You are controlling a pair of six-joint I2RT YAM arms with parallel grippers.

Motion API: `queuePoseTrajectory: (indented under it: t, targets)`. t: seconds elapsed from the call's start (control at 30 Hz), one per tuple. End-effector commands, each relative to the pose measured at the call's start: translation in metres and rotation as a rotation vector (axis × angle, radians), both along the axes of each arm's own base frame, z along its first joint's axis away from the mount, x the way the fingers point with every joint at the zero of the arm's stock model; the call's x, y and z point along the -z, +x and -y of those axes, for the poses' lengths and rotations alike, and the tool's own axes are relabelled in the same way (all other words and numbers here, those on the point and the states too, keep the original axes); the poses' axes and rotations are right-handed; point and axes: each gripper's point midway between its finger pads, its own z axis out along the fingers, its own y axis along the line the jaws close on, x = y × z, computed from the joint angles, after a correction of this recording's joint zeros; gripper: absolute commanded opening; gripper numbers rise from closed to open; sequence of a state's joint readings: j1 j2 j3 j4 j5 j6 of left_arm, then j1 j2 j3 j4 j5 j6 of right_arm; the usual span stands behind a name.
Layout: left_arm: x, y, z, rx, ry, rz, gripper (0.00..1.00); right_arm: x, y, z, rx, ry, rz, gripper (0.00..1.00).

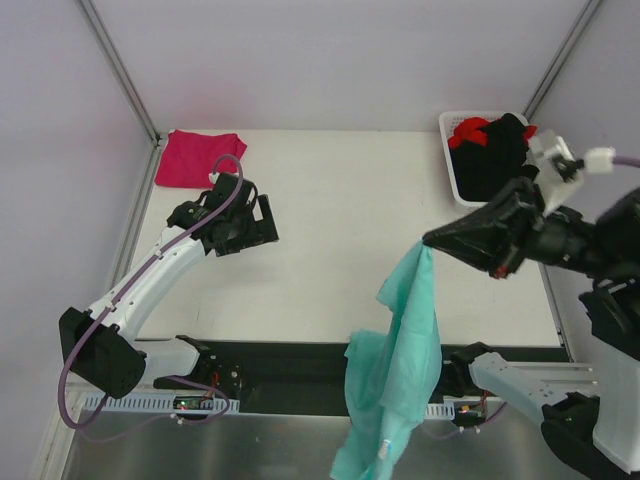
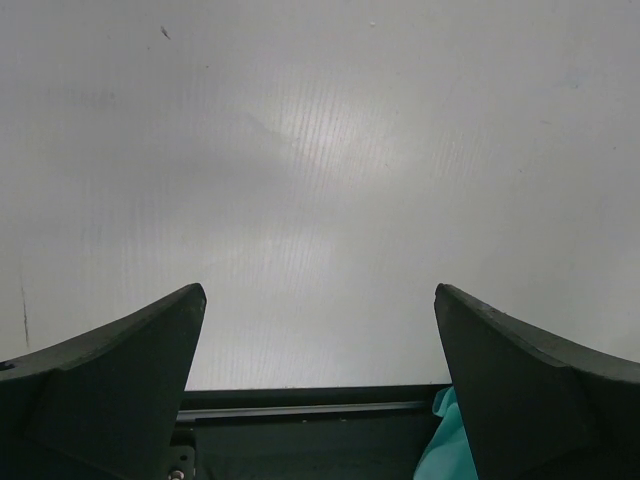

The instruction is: Fold and stack the t-shirts

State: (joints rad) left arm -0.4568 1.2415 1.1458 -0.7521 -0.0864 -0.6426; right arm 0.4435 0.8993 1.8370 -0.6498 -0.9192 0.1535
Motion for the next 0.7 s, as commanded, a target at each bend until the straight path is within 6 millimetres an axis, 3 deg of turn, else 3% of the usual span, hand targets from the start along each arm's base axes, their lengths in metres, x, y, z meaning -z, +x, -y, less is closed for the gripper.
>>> queuePoseTrajectory:
  t: [0.0, 0.07, 0.2, 0.33, 0.5, 0.57, 0.6, 0.67]
  targets:
    - [-0.008, 0.000, -0.002, 0.006, -0.007, 0.036, 0.99, 0.036, 0.072, -0.007, 0.184, -0.145, -0.094, 0.01]
    - [-0.008, 0.000, -0.002, 0.005, -0.008, 0.034, 0.99, 0.040, 0.097, -0.006, 0.263, -0.162, -0.124, 0.01]
    - [-0.008, 0.000, 0.000, 0.007, -0.020, 0.028, 0.99, 0.046, 0.134, -0.016, 0.262, -0.217, -0.130, 0.01]
    - [-0.009, -0.001, 0.001, 0.007, -0.024, 0.030, 0.99, 0.037, 0.168, -0.025, 0.260, -0.196, -0.147, 0.01]
    - [-0.007, -0.002, -0.001, -0.002, -0.020, 0.026, 0.99, -0.005, 0.221, -0.041, 0.247, -0.061, -0.166, 0.01]
    - [-0.003, -0.003, -0.002, -0.007, -0.015, 0.017, 0.99, -0.023, 0.215, -0.055, 0.126, 0.028, -0.253, 0.01]
    - [-0.001, -0.003, -0.002, -0.009, -0.013, 0.011, 0.99, -0.039, 0.222, -0.063, 0.070, 0.096, -0.211, 0.01]
    - [0.003, -0.004, -0.002, -0.011, -0.010, -0.001, 0.99, -0.058, 0.209, -0.074, -0.039, 0.160, -0.271, 0.01]
